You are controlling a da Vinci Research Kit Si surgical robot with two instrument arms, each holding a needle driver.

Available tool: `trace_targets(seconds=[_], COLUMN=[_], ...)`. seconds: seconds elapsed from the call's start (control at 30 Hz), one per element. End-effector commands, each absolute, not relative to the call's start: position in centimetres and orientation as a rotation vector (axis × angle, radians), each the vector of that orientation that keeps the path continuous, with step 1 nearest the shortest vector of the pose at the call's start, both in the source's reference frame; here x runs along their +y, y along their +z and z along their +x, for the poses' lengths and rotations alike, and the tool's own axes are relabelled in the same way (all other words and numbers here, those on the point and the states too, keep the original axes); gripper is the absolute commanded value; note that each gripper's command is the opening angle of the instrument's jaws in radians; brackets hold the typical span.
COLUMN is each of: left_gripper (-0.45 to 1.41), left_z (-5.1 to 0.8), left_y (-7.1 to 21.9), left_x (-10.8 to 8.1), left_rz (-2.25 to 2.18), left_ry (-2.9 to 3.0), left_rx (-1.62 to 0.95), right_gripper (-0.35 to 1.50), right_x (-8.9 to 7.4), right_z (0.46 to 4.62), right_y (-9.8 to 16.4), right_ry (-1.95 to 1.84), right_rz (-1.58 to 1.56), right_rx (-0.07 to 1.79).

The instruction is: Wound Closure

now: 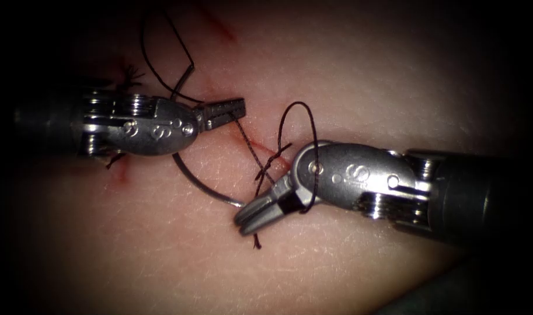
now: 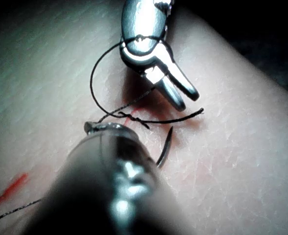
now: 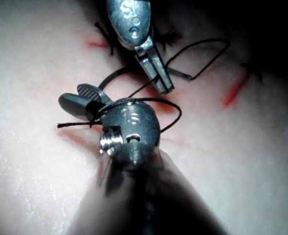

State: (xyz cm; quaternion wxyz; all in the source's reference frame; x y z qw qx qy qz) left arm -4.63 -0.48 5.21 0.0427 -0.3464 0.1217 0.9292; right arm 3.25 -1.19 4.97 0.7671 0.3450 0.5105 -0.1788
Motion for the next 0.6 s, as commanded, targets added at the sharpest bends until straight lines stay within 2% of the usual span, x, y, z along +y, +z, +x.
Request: trace_targets(seconds=[0.03, 0.1, 0.17, 0.33, 0.6], left_gripper=[-0.45, -0.45, -0.45, -0.45, -0.45], left_z=[-4.72, -4.72, -4.72, -4.71, -4.7], left_y=[5.24, 5.24, 5.24, 5.24, 5.27], left_x=[-0.44, -0.44, -0.44, -0.46, -0.52], left_rz=[-1.063, -1.063, -1.063, -1.064, -1.062], left_ry=[2.841, 2.841, 2.841, 2.842, 2.852], left_rx=[0.375, 0.375, 0.375, 0.376, 0.373], right_gripper=[0.59, 0.81, 0.89, 1.01, 1.03], right_x=[-1.21, -1.24, -1.25, -1.28, -1.44], right_z=[3.34, 3.37, 3.38, 3.42, 3.56], right_y=[5.01, 5.03, 5.03, 5.05, 5.23], right_ry=[-0.395, -0.436, -0.456, -0.489, -0.586], right_rz=[0.749, 0.741, 0.737, 0.73, 0.683], right_rx=[1.105, 1.076, 1.059, 1.035, 0.929])
